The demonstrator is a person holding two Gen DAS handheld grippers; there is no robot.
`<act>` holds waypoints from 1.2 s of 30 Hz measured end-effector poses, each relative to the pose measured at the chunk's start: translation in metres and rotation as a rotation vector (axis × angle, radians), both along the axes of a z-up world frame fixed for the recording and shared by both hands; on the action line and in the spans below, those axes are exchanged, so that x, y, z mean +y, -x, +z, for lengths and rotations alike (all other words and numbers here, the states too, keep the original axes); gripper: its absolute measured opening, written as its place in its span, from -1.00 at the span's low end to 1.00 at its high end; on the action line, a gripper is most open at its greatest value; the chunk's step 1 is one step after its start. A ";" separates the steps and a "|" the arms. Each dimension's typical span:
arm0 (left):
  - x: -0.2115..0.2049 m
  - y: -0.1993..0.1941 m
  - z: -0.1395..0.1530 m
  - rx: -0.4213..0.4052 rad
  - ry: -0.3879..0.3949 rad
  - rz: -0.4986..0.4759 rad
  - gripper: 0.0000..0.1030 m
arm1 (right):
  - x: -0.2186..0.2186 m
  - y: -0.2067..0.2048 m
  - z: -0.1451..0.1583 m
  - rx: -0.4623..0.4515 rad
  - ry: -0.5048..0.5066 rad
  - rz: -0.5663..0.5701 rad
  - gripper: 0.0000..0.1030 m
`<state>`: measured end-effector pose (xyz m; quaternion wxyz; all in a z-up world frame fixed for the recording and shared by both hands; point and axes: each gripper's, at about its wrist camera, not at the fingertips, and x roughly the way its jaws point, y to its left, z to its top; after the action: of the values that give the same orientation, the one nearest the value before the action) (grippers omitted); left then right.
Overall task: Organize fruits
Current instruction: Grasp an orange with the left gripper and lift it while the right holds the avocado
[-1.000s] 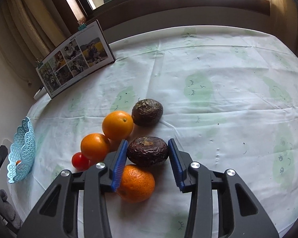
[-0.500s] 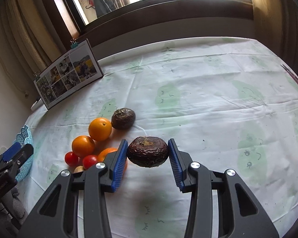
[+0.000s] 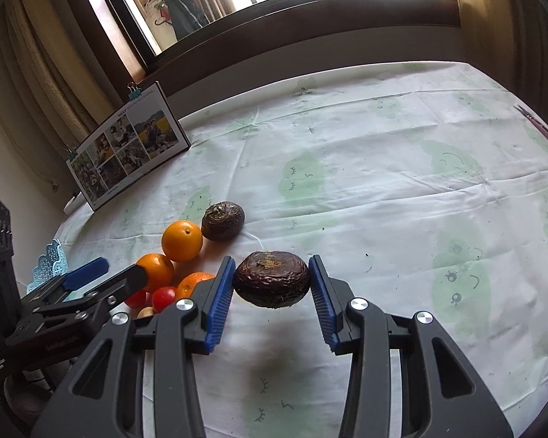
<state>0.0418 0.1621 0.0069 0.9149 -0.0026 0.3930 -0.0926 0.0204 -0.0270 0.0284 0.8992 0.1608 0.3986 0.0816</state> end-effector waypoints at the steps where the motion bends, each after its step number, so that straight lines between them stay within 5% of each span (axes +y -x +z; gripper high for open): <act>1: -0.001 -0.003 -0.001 0.008 0.002 -0.007 0.71 | 0.000 0.000 0.000 0.000 -0.002 0.000 -0.19; 13: -0.003 -0.020 -0.018 0.081 0.071 -0.055 -0.15 | 0.002 -0.001 -0.002 0.002 0.009 0.009 -0.19; 22: 0.004 -0.005 -0.002 0.040 0.080 -0.036 -0.16 | 0.003 0.000 -0.002 -0.007 0.008 0.003 -0.19; 36: 0.050 0.024 0.035 -0.095 0.038 0.125 -0.16 | 0.004 0.001 -0.001 -0.016 0.015 0.005 -0.19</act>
<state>0.0174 0.2117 0.0416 0.9363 -0.0399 0.3463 -0.0426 0.0191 -0.0231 0.0272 0.9034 0.1525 0.3921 0.0822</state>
